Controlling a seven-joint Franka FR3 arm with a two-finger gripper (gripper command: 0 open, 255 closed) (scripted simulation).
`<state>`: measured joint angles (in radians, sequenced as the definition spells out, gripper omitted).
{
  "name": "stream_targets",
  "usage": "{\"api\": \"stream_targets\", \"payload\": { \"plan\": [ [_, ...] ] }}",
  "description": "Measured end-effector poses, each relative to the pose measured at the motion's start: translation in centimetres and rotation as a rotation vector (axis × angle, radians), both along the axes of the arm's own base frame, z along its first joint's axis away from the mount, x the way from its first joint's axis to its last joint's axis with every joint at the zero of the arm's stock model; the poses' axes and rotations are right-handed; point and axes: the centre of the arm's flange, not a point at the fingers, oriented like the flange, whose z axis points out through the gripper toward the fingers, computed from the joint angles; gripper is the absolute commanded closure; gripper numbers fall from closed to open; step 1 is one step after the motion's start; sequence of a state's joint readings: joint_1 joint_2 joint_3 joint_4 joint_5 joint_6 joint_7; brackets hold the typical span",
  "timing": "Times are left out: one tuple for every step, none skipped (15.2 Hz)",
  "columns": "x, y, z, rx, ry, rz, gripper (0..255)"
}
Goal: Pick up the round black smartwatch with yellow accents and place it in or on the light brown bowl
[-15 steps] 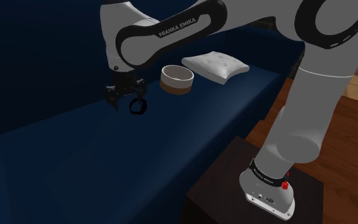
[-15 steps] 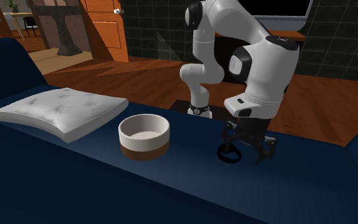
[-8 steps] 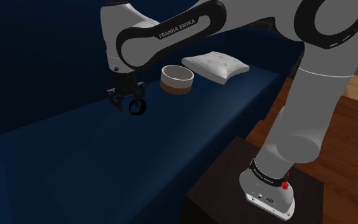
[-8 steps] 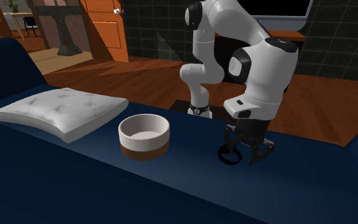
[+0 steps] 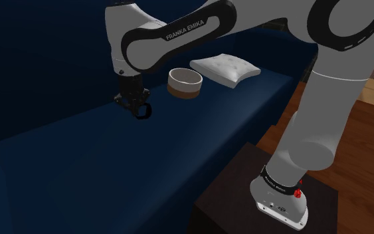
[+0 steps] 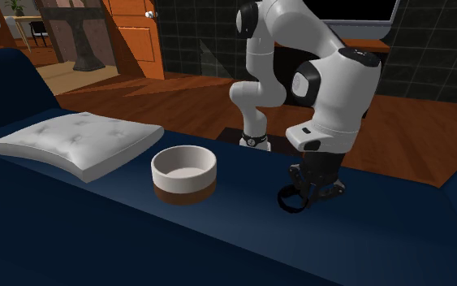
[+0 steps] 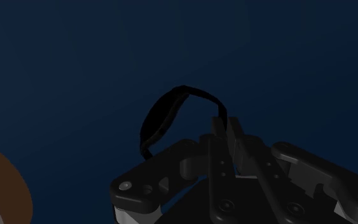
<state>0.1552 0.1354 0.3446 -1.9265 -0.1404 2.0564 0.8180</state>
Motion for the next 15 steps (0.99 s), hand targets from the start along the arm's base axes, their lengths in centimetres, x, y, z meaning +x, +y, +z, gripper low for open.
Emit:
{"api": "stream_targets", "payload": {
  "plan": [
    [0.0, 0.0, 0.0, 0.0, 0.0, 0.0, 255],
    [0.0, 0.0, 0.3, 0.0, 0.0, 0.0, 255],
    [0.0, 0.0, 0.6, 0.0, 0.001, 0.0, 255],
    [-0.1, 0.0, 1.0, 0.0, 0.001, 0.0, 255],
    [0.0, 0.0, 1.5, 0.0, 0.001, 0.0, 255],
    [0.0, 0.0, 1.9, 0.0, 0.0, 0.0, 255],
    [0.0, 0.0, 2.5, 0.0, 0.0, 0.0, 255],
    [0.0, 0.0, 3.2, 0.0, 0.0, 0.0, 255],
    [0.0, 0.0, 3.6, 0.0, 0.0, 0.0, 255],
    [0.0, -0.1, 4.3, 0.0, 0.0, 0.0, 255],
    [-0.1, 0.0, 4.7, 0.0, 0.0, 0.0, 255],
    [-0.1, 0.0, 5.2, 0.0, 0.0, 0.0, 255],
    [-0.1, 0.1, 5.7, 0.0, 0.0, 0.0, 255],
    [0.0, 0.1, 6.3, 0.0, 0.0, 0.0, 255],
    [-0.1, 0.0, 6.8, 0.0, 0.0, 0.0, 255]
  ]
}}
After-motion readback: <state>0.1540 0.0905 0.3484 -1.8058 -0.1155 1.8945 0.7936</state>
